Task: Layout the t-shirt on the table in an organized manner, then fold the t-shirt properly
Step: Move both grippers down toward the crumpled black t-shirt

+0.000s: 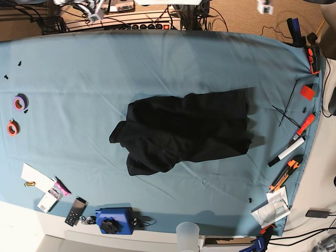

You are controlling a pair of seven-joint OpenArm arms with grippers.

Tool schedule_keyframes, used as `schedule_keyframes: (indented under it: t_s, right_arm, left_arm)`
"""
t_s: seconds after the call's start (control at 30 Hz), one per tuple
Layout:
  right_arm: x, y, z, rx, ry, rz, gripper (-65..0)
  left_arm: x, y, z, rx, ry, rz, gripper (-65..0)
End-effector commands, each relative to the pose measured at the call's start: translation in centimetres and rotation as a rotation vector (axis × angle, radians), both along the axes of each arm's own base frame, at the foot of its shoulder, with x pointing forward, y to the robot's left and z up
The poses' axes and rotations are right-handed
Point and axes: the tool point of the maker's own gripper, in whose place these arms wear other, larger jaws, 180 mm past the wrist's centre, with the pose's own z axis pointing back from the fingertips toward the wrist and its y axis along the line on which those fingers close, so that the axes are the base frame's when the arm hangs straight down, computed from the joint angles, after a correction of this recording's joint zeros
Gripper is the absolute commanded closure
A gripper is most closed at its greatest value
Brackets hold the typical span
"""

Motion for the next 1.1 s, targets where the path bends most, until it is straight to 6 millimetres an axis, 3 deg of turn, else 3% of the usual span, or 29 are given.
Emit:
schedule_keyframes:
  t_s: [0.0,0.23,0.53,0.67,0.8,0.83,0.93,1.07]
  right_arm:
    - [0.6,0.0,1.5,0.026,-0.032,0.009,0.0]
    - [6.6,-0.1,9.4,0.077,-0.292,0.02,0.0]
    - [14.4,-1.7,16.5,-0.005,-0.62,0.042,0.0]
    - [17.4,-2.3,17.8,-0.048,-0.721,0.051,0.0]
    - [19.0,-3.2,18.3,-0.115,-0.766,0.066,0.0]
    - [19.2,-3.3,18.4,-0.123,-0.773,0.068,-0.6]
    - [19.6,-3.6,18.7,-0.14,-0.803,0.068,-19.0]
    - [20.7,-4.0,19.3,-0.165,-0.855,0.044,-21.1]
  left_arm:
    - [0.4,0.4,1.5,0.002,-0.029,0.008,0.0]
    - [6.5,1.6,9.1,0.049,-0.271,-0.002,0.0]
    - [12.1,0.1,11.6,0.015,-0.462,-0.084,0.0]
    - [16.5,0.1,13.5,0.019,-0.62,-0.086,0.0]
    - [19.6,-1.8,15.3,-0.033,-0.743,-0.191,-1.4]
    - [20.2,-2.3,16.0,-0.049,-0.784,-0.222,-7.4]
    - [21.7,-3.5,18.0,-0.086,-0.903,-0.281,-24.1]
    - [23.6,-3.8,19.5,-0.087,-0.977,-0.31,-26.5]
